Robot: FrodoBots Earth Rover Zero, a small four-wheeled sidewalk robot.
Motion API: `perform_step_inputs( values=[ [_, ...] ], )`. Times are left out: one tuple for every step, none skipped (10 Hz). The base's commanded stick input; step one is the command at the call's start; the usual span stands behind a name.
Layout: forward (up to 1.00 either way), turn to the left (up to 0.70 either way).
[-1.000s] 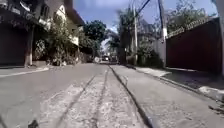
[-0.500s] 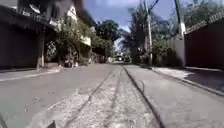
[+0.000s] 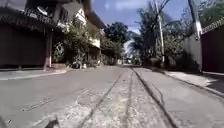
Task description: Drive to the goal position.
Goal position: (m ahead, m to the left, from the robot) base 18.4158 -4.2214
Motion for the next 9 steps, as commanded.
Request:
perform_step_inputs(
  values=[
    [1.00,-0.25],
    [1.00,-0.25],
    [1.00,-0.25],
    [1.00,-0.25],
    [1.00,-0.25],
    [1.00,-0.25],
    [1.00,-0.25],
    [1.00,-0.25],
    [1.00,-0.25]
  ],
)
